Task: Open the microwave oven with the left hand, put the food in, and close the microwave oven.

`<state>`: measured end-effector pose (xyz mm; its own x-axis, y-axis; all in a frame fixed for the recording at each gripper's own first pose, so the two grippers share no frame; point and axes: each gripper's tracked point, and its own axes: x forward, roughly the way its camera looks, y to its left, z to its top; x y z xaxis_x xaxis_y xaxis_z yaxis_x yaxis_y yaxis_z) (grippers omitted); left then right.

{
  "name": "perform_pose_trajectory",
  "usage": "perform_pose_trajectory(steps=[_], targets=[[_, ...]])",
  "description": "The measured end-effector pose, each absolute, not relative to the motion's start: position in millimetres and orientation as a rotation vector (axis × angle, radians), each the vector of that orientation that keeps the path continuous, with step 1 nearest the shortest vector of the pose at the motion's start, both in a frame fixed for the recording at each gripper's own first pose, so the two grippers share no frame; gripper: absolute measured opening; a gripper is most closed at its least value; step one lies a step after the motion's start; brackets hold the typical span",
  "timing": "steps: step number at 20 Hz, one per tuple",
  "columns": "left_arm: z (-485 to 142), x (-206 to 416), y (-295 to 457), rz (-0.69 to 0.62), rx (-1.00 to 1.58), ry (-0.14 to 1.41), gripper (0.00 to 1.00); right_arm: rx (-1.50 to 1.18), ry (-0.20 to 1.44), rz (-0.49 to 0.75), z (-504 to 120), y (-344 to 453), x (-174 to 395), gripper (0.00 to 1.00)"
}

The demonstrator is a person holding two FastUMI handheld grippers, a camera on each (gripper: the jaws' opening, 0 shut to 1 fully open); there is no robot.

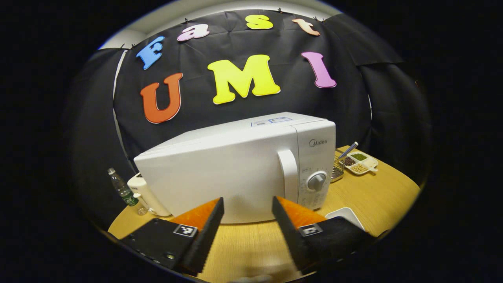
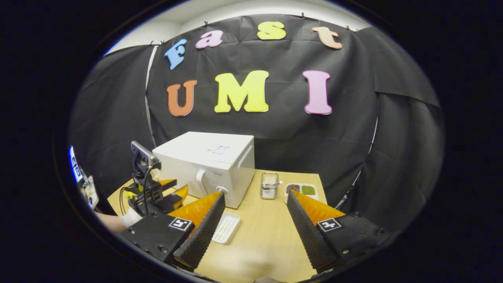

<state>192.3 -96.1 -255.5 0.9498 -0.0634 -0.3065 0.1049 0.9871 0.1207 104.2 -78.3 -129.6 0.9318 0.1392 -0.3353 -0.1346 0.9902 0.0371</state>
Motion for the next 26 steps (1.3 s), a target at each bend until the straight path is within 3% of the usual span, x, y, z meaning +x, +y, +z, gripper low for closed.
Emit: perform_pose_trajectory(steps=[2,14,15,16,19,21,22,26], targets=[[-249,182,-86,-0.05,0.15,0.294,0.96,0.003,0.332,0.141,-130,-78,102,1.0],[-149,69,-34,-0.046,0.058,0.166,0.96,-0.015,0.256,0.065,-105,-43,49,1.0],[-138,58,-26,-0.044,0.049,0.152,0.96,-0.015,0.242,0.06,-99,-38,43,0.96],[-126,48,-18,-0.039,0.042,0.135,0.96,-0.015,0.227,0.057,-94,-33,39,1.0],[-90,19,7,-0.021,0.034,0.088,0.96,-0.007,0.194,0.051,-81,-16,24,0.96],[-67,2,20,-0.01,0.023,0.054,0.96,0.002,0.174,0.051,-73,-7,14,1.0],[-56,-6,24,-0.005,0.014,0.04,0.96,0.007,0.164,0.049,-69,-2,9,0.96],[-27,-28,42,0.024,-0.025,0.015,0.96,0.029,0.141,0.046,-55,13,-8,1.0]])
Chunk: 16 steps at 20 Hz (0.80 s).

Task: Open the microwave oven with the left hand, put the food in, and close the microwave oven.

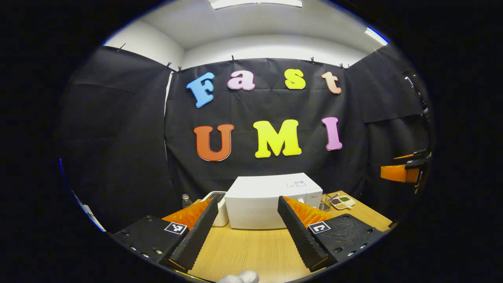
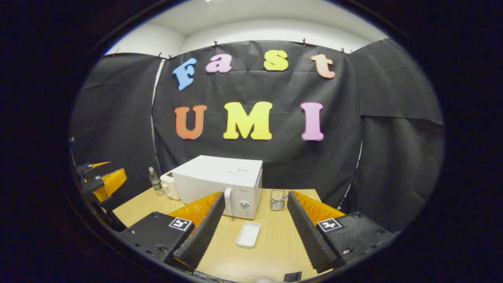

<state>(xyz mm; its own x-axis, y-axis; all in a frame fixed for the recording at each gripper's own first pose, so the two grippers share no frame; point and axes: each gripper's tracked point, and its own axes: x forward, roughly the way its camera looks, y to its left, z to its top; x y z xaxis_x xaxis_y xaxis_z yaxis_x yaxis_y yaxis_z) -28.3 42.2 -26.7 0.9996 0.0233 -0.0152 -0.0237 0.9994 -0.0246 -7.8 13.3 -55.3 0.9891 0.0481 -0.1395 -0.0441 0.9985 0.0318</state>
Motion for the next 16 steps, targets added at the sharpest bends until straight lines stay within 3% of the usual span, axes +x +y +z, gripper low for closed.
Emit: perform_pose_trajectory(steps=[4,5,7,9,10,11,12,16], targets=[[-16,-40,52,0.017,-0.06,0.025,0.96,0.026,0.131,0.021,-41,19,-23,1.0],[-15,-41,55,0.019,-0.06,0.034,0.96,0.026,0.123,0.019,-35,21,-28,0.95],[-12,-41,62,0.033,-0.053,0.033,0.96,0.026,0.101,0.025,-23,25,-35,1.0],[-11,-41,62,0.037,-0.062,0.037,0.96,0.02,0.092,0.033,-19,25,-37,0.96],[-8,-41,59,0.035,-0.066,0.039,0.96,0.023,0.097,0.038,-19,26,-37,1.0],[-6,-41,58,0.039,-0.065,0.038,0.96,0.024,0.102,0.044,-18,27,-38,0.96],[-3,-40,56,0.034,-0.062,0.037,0.96,0.024,0.103,0.044,-17,24,-38,1.0],[-1,-36,46,0.021,-0.037,0.04,0.96,0.037,0.106,0.034,-15,15,-35,1.0]])
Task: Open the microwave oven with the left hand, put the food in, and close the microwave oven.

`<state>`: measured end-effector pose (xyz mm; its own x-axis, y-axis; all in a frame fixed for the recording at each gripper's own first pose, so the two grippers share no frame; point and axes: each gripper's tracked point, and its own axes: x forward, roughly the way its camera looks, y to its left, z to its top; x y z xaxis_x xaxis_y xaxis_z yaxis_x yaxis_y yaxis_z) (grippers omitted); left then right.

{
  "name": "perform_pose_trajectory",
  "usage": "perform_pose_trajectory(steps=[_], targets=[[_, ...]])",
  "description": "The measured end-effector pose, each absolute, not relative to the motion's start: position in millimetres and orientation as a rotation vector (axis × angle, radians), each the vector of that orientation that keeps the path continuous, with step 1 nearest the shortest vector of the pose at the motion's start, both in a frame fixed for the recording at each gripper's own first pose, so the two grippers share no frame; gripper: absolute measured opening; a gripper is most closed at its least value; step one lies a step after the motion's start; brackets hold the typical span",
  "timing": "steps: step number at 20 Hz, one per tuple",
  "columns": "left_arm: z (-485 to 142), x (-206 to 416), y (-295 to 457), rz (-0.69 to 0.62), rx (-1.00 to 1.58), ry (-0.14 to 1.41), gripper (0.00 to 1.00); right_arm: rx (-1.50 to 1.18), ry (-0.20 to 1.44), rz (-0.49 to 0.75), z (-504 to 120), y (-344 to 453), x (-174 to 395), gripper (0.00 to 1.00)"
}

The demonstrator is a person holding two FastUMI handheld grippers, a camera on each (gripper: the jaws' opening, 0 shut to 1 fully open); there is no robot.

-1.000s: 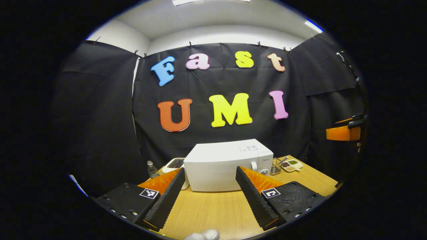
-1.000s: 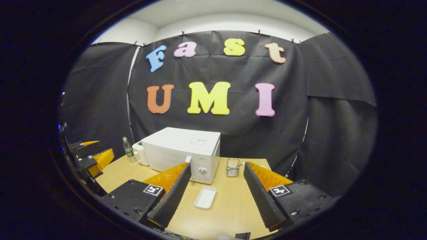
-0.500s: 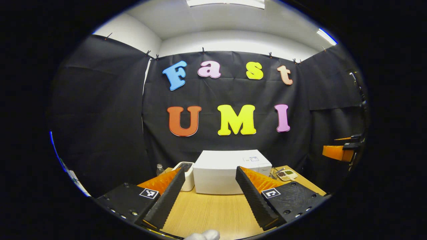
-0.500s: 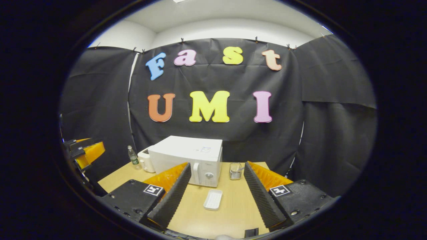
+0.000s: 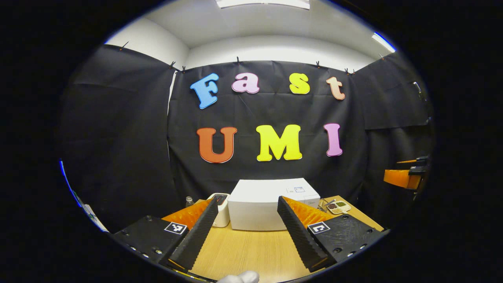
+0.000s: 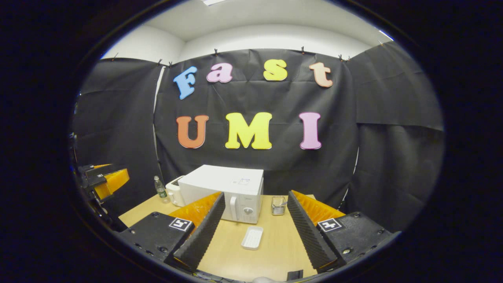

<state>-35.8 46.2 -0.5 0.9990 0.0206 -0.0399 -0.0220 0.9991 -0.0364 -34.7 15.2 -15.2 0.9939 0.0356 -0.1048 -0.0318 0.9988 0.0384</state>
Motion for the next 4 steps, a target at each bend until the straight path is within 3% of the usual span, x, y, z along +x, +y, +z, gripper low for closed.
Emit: perform_pose_trajectory(steps=[4], targets=[[1.5,-33.6,38.5,0.012,-0.015,0.036,0.96,0.026,0.113,0.029,-17.2,10.2,-33.8,1.0]])
